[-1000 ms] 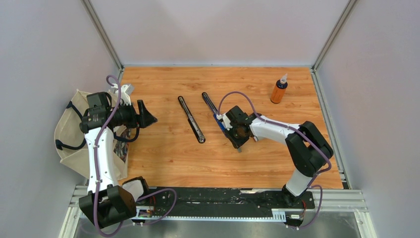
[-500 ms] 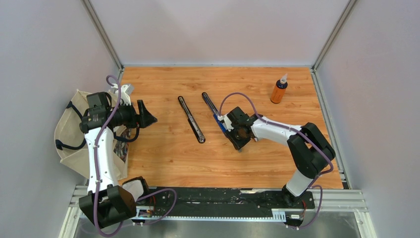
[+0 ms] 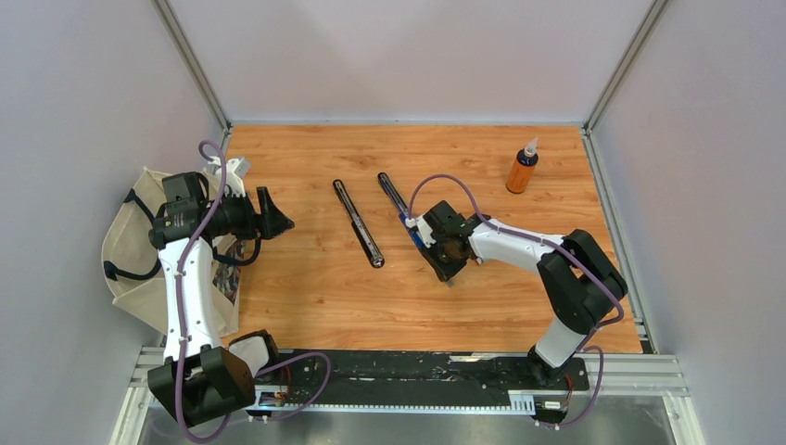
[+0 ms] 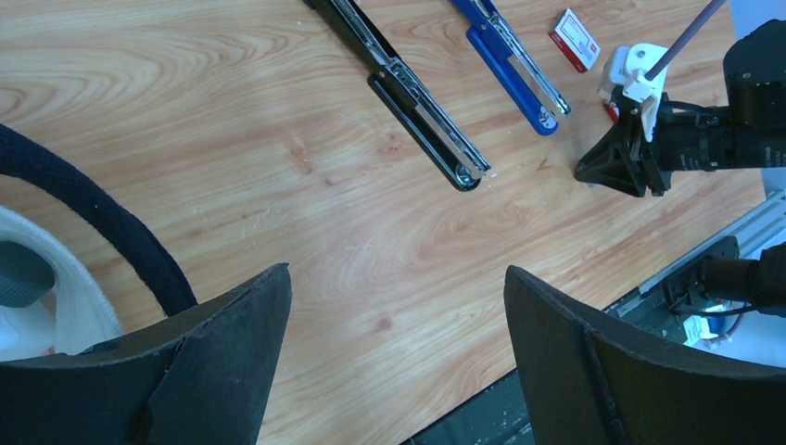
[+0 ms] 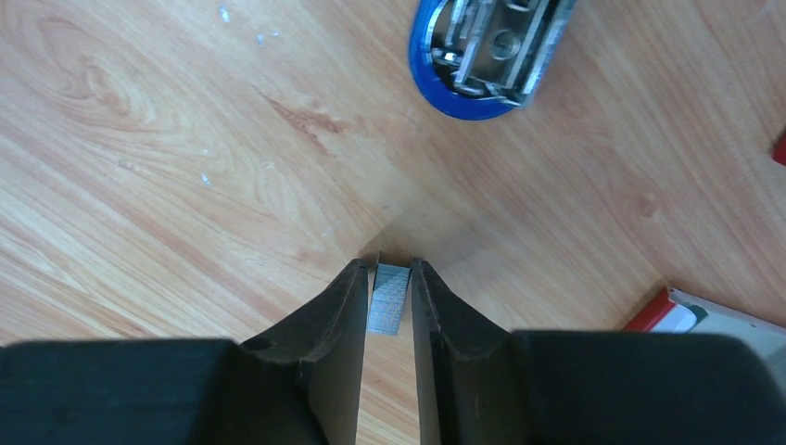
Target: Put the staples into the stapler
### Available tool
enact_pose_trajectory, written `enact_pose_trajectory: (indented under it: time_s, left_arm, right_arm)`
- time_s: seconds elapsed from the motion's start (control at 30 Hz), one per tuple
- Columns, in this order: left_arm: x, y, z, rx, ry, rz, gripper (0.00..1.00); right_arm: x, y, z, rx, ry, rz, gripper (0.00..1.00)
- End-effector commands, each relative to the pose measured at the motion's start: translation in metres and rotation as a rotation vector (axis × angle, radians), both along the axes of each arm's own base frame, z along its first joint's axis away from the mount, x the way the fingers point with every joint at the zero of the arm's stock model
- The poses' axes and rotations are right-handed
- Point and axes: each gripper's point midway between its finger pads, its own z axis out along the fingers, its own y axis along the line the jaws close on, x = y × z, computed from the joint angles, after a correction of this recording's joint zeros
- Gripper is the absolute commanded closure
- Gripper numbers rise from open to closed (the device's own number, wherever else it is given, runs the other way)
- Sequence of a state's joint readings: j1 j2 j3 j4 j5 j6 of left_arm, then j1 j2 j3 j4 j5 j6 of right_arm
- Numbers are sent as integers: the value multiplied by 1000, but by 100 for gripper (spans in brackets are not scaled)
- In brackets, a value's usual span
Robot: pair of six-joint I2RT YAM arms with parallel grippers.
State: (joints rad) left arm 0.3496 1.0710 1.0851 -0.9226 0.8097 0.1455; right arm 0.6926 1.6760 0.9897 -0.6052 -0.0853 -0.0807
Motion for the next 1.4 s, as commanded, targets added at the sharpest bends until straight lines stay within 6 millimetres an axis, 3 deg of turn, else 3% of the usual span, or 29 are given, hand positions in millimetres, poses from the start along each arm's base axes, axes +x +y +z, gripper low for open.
enact_pose_trajectory:
  time_s: [0.0, 0.27, 0.6, 0.93, 1.03, 1.37]
  left_arm:
    - [4, 6, 0, 22, -31, 3, 7]
    - [3, 6, 1, 23, -35, 1, 7]
    - [3, 5, 2, 18, -37, 0, 7]
    - [3, 5, 1, 19, -36, -1, 7]
    - [3, 5, 1, 18, -33, -1, 7]
    - [3, 6, 2, 32, -42, 1, 7]
  right_arm:
    - [-8, 15, 7, 33, 9, 63, 73]
    - [-9, 19, 8, 3, -15, 95, 76]
    - [-8, 13, 8, -16, -34, 106, 71]
    - [-11, 18, 5, -12, -13, 118, 87]
    - [-10, 18, 7, -10, -22, 115, 87]
    - [5, 32, 44, 43, -88, 99, 88]
